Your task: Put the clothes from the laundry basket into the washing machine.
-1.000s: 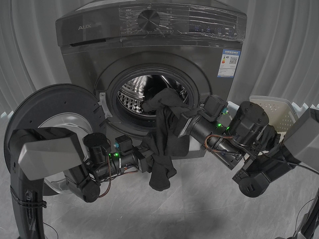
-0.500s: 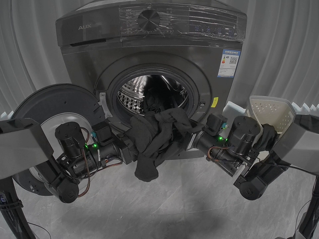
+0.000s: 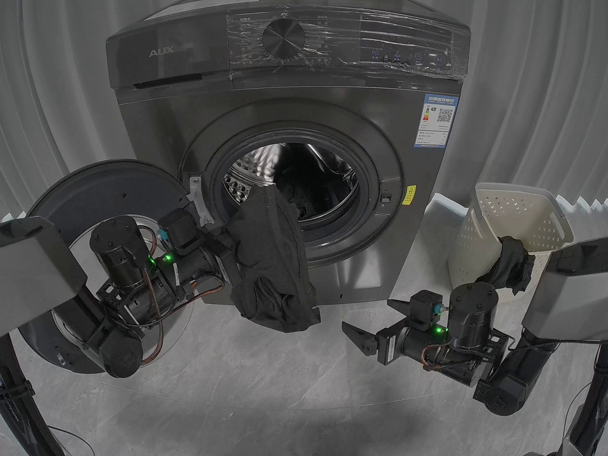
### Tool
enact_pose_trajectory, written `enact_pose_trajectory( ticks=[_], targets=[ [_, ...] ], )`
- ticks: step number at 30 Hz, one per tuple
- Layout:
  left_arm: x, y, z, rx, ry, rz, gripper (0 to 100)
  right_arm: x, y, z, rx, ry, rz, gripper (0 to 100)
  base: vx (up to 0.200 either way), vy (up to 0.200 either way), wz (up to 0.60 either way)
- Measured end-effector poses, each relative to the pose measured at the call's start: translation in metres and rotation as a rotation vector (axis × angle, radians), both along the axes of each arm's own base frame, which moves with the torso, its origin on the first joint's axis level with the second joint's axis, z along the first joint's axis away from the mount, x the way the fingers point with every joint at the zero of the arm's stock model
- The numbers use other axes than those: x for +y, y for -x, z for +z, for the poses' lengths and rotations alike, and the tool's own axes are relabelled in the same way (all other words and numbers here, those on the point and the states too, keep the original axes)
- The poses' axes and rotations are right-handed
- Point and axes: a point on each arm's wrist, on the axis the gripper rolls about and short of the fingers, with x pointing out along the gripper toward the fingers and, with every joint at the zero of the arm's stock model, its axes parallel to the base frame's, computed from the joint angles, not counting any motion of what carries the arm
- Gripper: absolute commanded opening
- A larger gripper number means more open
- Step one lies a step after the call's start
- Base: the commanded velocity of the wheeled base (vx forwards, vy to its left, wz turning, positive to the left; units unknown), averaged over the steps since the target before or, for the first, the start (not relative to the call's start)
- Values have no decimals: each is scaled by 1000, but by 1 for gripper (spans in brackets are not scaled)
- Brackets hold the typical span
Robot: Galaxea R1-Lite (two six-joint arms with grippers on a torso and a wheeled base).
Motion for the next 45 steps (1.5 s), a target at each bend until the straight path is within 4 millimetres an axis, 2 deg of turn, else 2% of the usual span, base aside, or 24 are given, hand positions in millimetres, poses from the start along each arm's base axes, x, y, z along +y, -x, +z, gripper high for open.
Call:
enact_pose_trajectory(
  ticks=[5,11,16,26,33,42,45],
  targets=[
    [4,8,5,0,12,52,0,-11,-4,-3,5,18,-43,100,0,0,0],
    [9,23,11,15,33,147,0,-26,-13,5,-46,-17,-109,100,0,0,0],
    [12,32,11,24,29,183,0,-37,-6,6,-61,-19,-173,100,0,0,0],
    [17,55,-1,78,-31,203,0,-41,1,12,-69,-22,-187,100,0,0,0],
    [15,55,-1,77,-29,199,0,-43,3,13,-69,-25,-186,100,171,0,0],
    [7,54,-8,93,-43,178,0,-43,4,14,-68,-26,-184,100,0,0,0],
    [3,54,-11,104,-47,165,0,-43,4,14,-69,-27,-183,100,200,0,0]
  ],
)
